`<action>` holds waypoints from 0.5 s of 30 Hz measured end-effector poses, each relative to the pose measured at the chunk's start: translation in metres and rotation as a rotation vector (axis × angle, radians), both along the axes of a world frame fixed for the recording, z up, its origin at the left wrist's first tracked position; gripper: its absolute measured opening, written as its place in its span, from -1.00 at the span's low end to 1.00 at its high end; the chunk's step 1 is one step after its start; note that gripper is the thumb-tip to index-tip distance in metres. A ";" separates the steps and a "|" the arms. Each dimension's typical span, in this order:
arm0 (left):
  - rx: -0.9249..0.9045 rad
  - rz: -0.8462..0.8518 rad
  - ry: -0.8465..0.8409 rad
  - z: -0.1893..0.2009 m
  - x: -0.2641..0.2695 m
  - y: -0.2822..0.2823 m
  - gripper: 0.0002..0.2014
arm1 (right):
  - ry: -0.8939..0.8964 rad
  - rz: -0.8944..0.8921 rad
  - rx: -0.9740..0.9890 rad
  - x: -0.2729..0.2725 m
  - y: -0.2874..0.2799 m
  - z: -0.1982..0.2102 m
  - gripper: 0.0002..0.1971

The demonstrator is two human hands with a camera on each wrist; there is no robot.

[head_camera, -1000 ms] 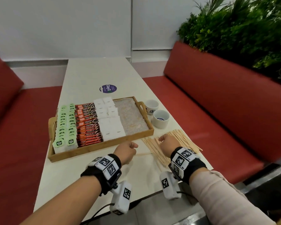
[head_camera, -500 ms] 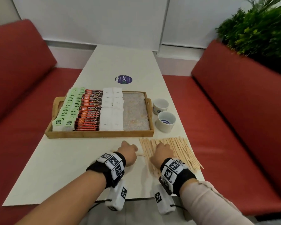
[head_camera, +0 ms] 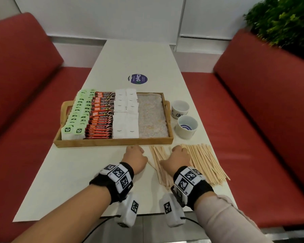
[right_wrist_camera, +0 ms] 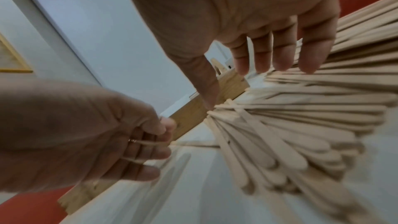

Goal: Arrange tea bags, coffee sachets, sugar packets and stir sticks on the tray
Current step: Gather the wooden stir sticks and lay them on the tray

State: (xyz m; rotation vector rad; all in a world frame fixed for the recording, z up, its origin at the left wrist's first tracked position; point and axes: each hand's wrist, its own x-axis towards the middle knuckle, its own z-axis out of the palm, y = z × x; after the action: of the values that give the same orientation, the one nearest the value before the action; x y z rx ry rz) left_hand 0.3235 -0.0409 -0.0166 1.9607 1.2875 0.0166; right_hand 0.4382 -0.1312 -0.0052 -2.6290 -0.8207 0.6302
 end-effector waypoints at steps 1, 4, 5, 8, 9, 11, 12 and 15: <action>-0.018 0.030 0.005 0.001 0.000 0.002 -0.64 | -0.020 -0.020 -0.008 0.003 -0.002 0.002 -0.33; -0.073 0.083 0.059 0.001 0.005 0.004 -0.46 | -0.073 -0.092 -0.064 0.013 -0.009 0.006 -0.32; -0.101 0.093 0.074 0.001 0.008 0.003 -0.42 | -0.064 -0.128 -0.087 0.017 -0.011 0.006 -0.31; -0.176 0.091 0.081 0.000 0.017 -0.001 -0.39 | -0.019 -0.182 -0.140 0.023 -0.014 0.003 -0.30; -0.195 0.090 0.066 -0.001 0.021 -0.003 -0.39 | -0.019 -0.171 -0.150 0.023 -0.014 0.001 -0.30; -0.218 0.089 0.045 -0.002 0.027 -0.006 -0.39 | -0.040 -0.132 -0.154 0.021 -0.014 -0.002 -0.34; -0.219 0.090 0.043 -0.003 0.030 -0.008 -0.40 | -0.048 -0.113 -0.149 0.019 -0.013 -0.003 -0.37; -0.235 0.126 0.018 -0.004 0.036 -0.013 -0.43 | -0.050 -0.087 -0.127 0.016 -0.012 -0.005 -0.41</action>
State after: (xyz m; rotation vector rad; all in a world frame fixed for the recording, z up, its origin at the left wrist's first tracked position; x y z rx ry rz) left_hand 0.3595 -0.0537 -0.0201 1.6830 1.3578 -0.0865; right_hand 0.4546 -0.1435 -0.0100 -2.7883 -0.6973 0.6152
